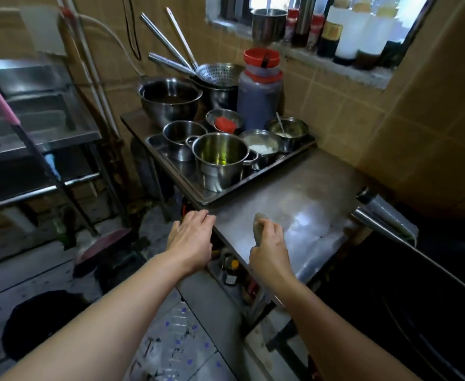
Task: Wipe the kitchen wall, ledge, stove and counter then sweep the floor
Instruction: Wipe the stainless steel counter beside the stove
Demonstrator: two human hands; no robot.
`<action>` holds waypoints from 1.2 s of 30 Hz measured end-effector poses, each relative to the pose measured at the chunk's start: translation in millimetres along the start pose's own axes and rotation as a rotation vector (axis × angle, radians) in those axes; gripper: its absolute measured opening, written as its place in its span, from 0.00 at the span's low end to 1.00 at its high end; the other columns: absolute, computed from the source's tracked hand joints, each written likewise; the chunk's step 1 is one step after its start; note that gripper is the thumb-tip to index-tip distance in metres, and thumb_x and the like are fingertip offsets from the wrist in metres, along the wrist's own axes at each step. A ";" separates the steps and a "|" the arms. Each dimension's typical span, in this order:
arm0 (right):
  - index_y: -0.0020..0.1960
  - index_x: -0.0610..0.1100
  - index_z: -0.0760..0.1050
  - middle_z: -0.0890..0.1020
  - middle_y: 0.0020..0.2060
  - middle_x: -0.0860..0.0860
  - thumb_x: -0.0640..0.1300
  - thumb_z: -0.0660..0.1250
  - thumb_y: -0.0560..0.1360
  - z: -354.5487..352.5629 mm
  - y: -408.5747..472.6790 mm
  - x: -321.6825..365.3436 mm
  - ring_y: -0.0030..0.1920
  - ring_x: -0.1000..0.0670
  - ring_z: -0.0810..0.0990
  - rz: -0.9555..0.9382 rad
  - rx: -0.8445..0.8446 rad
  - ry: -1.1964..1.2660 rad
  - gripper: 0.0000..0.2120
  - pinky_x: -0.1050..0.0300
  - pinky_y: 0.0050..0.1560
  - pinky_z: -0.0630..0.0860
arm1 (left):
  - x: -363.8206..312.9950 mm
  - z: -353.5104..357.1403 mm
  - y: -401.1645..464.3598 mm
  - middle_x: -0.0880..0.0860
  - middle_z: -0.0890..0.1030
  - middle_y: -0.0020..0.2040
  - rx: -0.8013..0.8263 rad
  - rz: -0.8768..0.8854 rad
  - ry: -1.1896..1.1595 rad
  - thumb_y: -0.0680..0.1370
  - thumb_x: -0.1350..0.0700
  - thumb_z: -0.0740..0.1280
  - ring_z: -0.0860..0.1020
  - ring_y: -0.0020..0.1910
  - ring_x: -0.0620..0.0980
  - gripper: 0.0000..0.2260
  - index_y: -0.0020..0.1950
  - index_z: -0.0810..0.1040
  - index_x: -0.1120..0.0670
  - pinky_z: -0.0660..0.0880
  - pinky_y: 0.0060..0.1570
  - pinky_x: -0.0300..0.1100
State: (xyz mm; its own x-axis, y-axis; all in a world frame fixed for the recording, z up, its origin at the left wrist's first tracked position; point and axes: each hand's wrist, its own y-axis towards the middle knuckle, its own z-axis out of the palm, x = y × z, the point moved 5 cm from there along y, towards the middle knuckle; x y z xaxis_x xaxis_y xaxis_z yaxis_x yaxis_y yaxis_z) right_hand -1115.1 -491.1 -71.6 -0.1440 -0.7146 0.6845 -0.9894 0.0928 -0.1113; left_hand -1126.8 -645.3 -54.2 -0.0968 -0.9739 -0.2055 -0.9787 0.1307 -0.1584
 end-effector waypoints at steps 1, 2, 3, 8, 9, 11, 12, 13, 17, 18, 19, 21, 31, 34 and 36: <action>0.66 0.45 0.63 0.64 0.65 0.48 0.30 0.59 0.71 1.3 7.4 4.1 0.59 0.47 0.70 -0.002 0.001 -0.020 0.26 0.54 0.59 0.71 | 5.8 -3.7 6.7 0.50 0.53 0.77 0.004 0.006 0.003 0.79 0.55 0.62 0.51 0.76 0.50 0.28 0.76 0.55 0.52 0.55 0.71 0.50; 0.67 0.45 0.62 0.63 0.65 0.48 0.30 0.59 0.71 3.5 16.1 7.3 0.59 0.46 0.70 0.003 0.001 -0.043 0.26 0.52 0.60 0.71 | 11.7 -6.8 14.5 0.50 0.53 0.77 0.011 0.019 0.006 0.78 0.55 0.62 0.51 0.76 0.50 0.28 0.76 0.55 0.52 0.56 0.71 0.50; 0.67 0.45 0.62 0.62 0.65 0.48 0.30 0.59 0.71 4.7 23.4 8.7 0.59 0.46 0.70 0.006 0.002 -0.060 0.27 0.52 0.60 0.71 | 15.2 -8.8 20.6 0.50 0.54 0.77 0.019 0.031 0.007 0.78 0.54 0.63 0.51 0.75 0.51 0.28 0.76 0.56 0.52 0.56 0.71 0.50; 0.67 0.45 0.63 0.61 0.67 0.49 0.27 0.56 0.69 11.6 61.8 13.4 0.63 0.47 0.66 -0.050 -0.028 -0.127 0.29 0.55 0.61 0.69 | 24.0 -10.4 50.6 0.50 0.55 0.76 0.041 0.076 -0.001 0.77 0.55 0.64 0.52 0.75 0.50 0.29 0.76 0.55 0.52 0.56 0.70 0.49; 0.68 0.45 0.63 0.61 0.68 0.48 0.27 0.56 0.69 14.7 70.3 12.5 0.64 0.47 0.66 -0.061 -0.030 -0.147 0.29 0.54 0.64 0.69 | 24.4 -9.6 56.8 0.50 0.55 0.76 0.039 0.086 -0.002 0.78 0.55 0.63 0.52 0.75 0.50 0.29 0.76 0.55 0.52 0.57 0.69 0.49; 0.68 0.45 0.63 0.60 0.69 0.48 0.25 0.56 0.68 20.8 87.4 9.7 0.66 0.46 0.65 -0.080 -0.028 -0.196 0.31 0.51 0.65 0.69 | 25.0 -6.4 68.7 0.50 0.56 0.76 0.037 0.098 -0.008 0.78 0.56 0.62 0.53 0.74 0.50 0.28 0.76 0.55 0.52 0.57 0.69 0.49; 0.68 0.45 0.63 0.59 0.69 0.47 0.25 0.57 0.68 22.9 93.9 8.1 0.66 0.46 0.64 -0.080 -0.020 -0.222 0.32 0.50 0.65 0.70 | 25.2 -4.3 73.5 0.50 0.56 0.75 0.041 0.099 -0.011 0.78 0.56 0.62 0.54 0.74 0.50 0.28 0.76 0.55 0.52 0.57 0.69 0.50; 0.68 0.45 0.63 0.59 0.69 0.47 0.25 0.58 0.68 24.7 100.4 5.3 0.66 0.45 0.64 -0.072 -0.011 -0.242 0.32 0.49 0.64 0.71 | 25.2 -1.9 77.9 0.50 0.56 0.75 0.049 0.099 -0.010 0.78 0.56 0.62 0.54 0.74 0.50 0.28 0.76 0.55 0.52 0.57 0.69 0.50; 0.68 0.45 0.62 0.58 0.69 0.43 0.32 0.56 0.76 35.0 118.9 -10.2 0.69 0.40 0.60 0.000 0.070 -0.236 0.22 0.42 0.67 0.64 | 27.0 9.0 92.3 0.50 0.56 0.75 0.075 0.075 -0.005 0.77 0.56 0.63 0.55 0.74 0.51 0.28 0.75 0.56 0.53 0.58 0.69 0.50; 0.68 0.45 0.61 0.55 0.71 0.42 0.36 0.57 0.77 38.7 121.4 -13.1 0.70 0.38 0.56 0.016 0.114 -0.276 0.20 0.41 0.69 0.61 | 27.3 10.2 94.8 0.50 0.57 0.75 0.076 0.071 -0.007 0.77 0.56 0.63 0.55 0.74 0.51 0.28 0.75 0.56 0.53 0.58 0.68 0.50; 0.69 0.46 0.59 0.51 0.72 0.42 0.40 0.58 0.77 42.3 122.8 -16.5 0.72 0.37 0.52 0.032 0.166 -0.333 0.21 0.41 0.71 0.57 | 27.8 11.0 96.3 0.51 0.58 0.75 0.077 0.064 -0.013 0.77 0.56 0.63 0.56 0.73 0.51 0.28 0.75 0.57 0.53 0.59 0.68 0.50; 0.73 0.48 0.55 0.45 0.74 0.43 0.46 0.62 0.76 46.2 125.7 -16.0 0.74 0.38 0.47 0.014 0.233 -0.445 0.28 0.40 0.72 0.52 | 30.4 10.9 98.3 0.51 0.59 0.74 0.074 0.044 -0.028 0.77 0.56 0.63 0.57 0.73 0.52 0.28 0.75 0.57 0.53 0.60 0.68 0.50; 0.76 0.46 0.52 0.44 0.76 0.43 0.47 0.65 0.76 67.6 114.8 71.2 0.76 0.41 0.45 -0.199 0.345 -0.319 0.34 0.47 0.74 0.53 | 85.9 -14.3 69.1 0.51 0.53 0.77 0.044 -0.146 -0.085 0.78 0.53 0.64 0.52 0.75 0.51 0.32 0.77 0.51 0.52 0.54 0.71 0.49; 0.75 0.45 0.55 0.45 0.75 0.42 0.46 0.66 0.75 81.9 105.5 104.4 0.75 0.39 0.52 -0.260 0.356 -0.301 0.33 0.50 0.73 0.59 | 114.6 -22.3 48.4 0.51 0.52 0.77 0.023 -0.217 -0.097 0.77 0.52 0.65 0.52 0.76 0.51 0.33 0.77 0.51 0.52 0.54 0.72 0.51; 0.74 0.45 0.56 0.46 0.75 0.40 0.46 0.66 0.75 94.5 97.5 127.3 0.74 0.39 0.53 -0.311 0.370 -0.305 0.32 0.50 0.73 0.59 | 134.9 -28.2 33.5 0.51 0.53 0.77 0.002 -0.263 -0.110 0.77 0.52 0.65 0.53 0.76 0.51 0.34 0.77 0.51 0.52 0.54 0.72 0.52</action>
State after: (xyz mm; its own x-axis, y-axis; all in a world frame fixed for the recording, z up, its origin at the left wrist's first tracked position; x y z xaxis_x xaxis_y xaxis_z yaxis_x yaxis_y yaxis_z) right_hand -1228.4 -638.5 -63.4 0.2182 -0.8427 0.4922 -0.9051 -0.3634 -0.2209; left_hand -1177.8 -777.6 -60.0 0.1811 -0.9483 -0.2607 -0.9672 -0.1237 -0.2219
